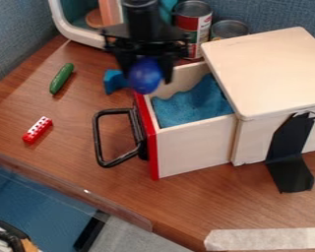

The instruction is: Put the blue object inside the drawer

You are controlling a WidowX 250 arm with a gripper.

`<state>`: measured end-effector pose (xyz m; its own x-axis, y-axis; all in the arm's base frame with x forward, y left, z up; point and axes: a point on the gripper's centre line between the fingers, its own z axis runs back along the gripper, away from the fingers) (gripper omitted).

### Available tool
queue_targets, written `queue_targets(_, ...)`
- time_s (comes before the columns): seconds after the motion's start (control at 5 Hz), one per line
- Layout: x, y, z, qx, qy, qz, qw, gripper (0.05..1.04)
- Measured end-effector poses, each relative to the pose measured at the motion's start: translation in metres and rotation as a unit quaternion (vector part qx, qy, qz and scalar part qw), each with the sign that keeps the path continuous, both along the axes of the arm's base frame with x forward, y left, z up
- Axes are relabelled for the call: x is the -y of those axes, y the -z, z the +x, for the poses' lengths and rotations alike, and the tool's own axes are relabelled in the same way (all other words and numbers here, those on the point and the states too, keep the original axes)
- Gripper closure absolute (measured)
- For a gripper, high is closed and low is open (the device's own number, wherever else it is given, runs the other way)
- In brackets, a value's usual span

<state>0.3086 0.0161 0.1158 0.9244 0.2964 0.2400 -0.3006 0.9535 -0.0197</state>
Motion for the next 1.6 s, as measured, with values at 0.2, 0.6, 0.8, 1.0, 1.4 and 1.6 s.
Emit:
queue_targets(0.2,0.013,0.0,0.008,0.002,0.006,-0.004,1.0,0.336)
queue_targets(0.6,0.036,0.019,0.016,-0.003,0.02,-0.02,0.9996,0.336)
queue_targets(0.8,0.044,0.027,0.014,0.003,0.036,-0.025,0.999,0.336)
queue_targets(1.0,0.046,0.033,0.012,0.005,0.034,-0.041,0.9986,0.285)
queue_targets(1.4,0.038,0.032,0.01,0.009,0.025,-0.048,0.9985,0.077)
queue_targets(1.6,0.031,0.02,0.004,0.008,0.022,-0.052,0.9984,0.084)
